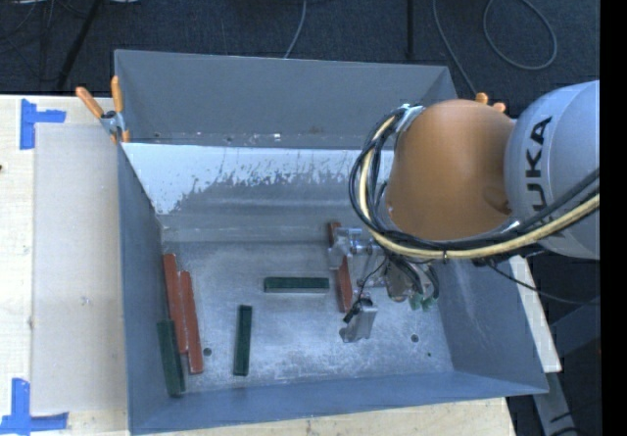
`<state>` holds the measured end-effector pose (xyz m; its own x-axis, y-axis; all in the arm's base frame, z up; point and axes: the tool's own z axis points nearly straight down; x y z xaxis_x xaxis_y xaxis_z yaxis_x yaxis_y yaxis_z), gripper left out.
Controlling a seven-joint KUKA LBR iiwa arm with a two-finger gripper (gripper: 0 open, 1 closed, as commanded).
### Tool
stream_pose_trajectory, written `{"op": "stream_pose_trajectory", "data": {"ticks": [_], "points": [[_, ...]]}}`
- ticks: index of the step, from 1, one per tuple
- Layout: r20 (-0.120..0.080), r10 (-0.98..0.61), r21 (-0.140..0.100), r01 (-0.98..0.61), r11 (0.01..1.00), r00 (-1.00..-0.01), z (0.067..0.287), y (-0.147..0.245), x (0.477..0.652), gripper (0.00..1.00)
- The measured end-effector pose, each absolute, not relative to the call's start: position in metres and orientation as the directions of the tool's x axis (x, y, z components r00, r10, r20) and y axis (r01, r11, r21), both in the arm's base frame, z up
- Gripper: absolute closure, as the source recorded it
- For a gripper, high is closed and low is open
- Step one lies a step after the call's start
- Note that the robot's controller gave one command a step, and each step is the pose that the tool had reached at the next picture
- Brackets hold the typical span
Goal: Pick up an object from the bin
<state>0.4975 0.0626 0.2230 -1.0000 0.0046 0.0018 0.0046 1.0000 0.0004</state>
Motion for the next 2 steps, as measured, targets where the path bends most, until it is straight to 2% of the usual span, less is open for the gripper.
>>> {"op": "stream_pose_trajectory", "data": {"ticks": [1, 2], "points": [[0.007, -0.009, -0.001, -0.009, 1.0, -1.0, 0.115, 0.064, 0.527, 0.0], [-0.009, -0.231, -0.003, -0.231, 0.973, -0.973, 0.299, -0.001, 0.549, 0.0]]}}
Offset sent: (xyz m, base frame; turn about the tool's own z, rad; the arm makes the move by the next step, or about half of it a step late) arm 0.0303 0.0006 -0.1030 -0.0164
